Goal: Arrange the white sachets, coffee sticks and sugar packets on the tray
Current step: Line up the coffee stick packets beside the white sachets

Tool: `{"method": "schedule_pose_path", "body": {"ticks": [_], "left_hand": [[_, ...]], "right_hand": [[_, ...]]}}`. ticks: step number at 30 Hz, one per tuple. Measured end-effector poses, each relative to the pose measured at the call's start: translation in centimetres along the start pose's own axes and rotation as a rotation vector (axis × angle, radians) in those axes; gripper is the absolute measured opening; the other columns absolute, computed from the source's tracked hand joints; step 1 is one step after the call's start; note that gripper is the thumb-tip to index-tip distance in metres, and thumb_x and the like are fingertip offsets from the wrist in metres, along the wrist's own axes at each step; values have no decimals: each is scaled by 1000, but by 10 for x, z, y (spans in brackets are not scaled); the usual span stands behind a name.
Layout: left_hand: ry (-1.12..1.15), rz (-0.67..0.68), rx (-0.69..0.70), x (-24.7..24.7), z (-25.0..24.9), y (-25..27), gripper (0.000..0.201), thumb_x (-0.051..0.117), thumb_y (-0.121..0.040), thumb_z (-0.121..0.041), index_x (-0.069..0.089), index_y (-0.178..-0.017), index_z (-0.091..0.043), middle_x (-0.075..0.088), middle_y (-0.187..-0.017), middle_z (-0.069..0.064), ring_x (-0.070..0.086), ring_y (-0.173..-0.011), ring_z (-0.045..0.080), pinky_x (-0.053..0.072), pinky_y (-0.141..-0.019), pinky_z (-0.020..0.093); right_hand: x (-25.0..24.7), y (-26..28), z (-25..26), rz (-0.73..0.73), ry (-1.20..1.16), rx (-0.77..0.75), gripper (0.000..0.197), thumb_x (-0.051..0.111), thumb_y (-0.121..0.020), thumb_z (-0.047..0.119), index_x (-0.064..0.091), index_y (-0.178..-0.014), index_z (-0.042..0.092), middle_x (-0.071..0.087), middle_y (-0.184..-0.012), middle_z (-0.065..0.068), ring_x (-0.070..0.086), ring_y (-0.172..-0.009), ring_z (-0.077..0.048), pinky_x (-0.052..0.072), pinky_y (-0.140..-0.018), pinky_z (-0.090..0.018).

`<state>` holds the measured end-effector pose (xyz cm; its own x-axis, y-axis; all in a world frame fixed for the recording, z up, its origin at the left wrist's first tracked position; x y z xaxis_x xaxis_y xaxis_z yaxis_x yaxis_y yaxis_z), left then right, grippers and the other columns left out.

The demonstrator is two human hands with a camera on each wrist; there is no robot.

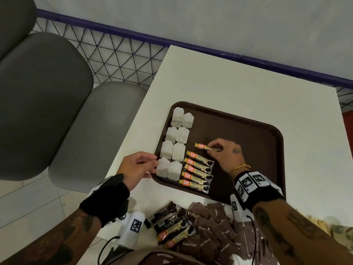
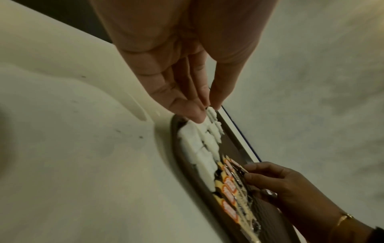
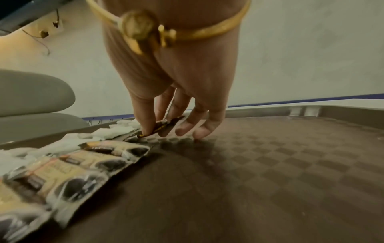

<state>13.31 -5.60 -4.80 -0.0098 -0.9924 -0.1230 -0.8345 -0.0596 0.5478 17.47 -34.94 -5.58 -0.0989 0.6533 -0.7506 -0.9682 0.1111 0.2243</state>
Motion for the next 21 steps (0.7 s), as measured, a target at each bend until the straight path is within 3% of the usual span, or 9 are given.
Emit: {"method": "schedule_pose_path", "body": {"ticks": [2, 7, 12, 17, 21], "left_hand": [[-23, -32, -14, -11, 9, 1, 11, 76, -80, -6, 72, -90, -9, 73, -79, 9, 68, -64, 16, 54, -59, 28], [-34, -77, -46, -26, 26, 4, 12, 77, -80, -8, 72, -91, -10, 72, -76, 8, 67, -60, 12, 52, -56, 25], [-32, -86, -60, -32, 35, 9, 12, 75, -81, -7, 72, -92, -9, 71, -76, 9, 66, -60, 12, 52, -57, 27], [-21, -91, -47, -32, 32, 10, 9, 72, -83, -6, 72, -91, -10, 73, -86, 14, 67, -64, 16, 52, -58, 28], [-15, -85, -34, -32, 28, 10, 9, 71, -84, -6, 71, -91, -11, 74, -90, 15, 66, -67, 18, 52, -60, 29]], "right_hand": [[9, -1, -1, 28, 61, -19, 12, 74, -84, 22, 71, -94, 29, 67, -99, 6, 59, -98, -19, 52, -89, -43], [17, -1, 7, 20, 94, -76, 8, 72, -85, 25, 72, -93, 26, 62, -99, 5, 55, -98, -14, 44, -101, -43], [19, 4, 6, 42, 87, -143, 12, 68, -89, 20, 76, -98, 24, 67, -103, 3, 59, -98, -17, 49, -93, -42], [22, -2, 13, 32, 96, -156, 14, 68, -89, 18, 76, -100, 21, 68, -107, 0, 60, -97, -16, 46, -100, -43], [26, -4, 13, 73, 107, -146, 15, 66, -90, 20, 76, -101, 25, 67, -109, 2, 59, -101, -19, 48, -96, -42]]}}
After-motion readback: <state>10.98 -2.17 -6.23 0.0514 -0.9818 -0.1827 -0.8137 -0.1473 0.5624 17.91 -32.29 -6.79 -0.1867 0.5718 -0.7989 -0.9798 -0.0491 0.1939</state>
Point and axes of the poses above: each hand's wrist, its own y-axis away from the middle knuckle, its own x-axis out of the palm, z = x × y, the point moved 4 cm from there along -y, towards the middle knuckle
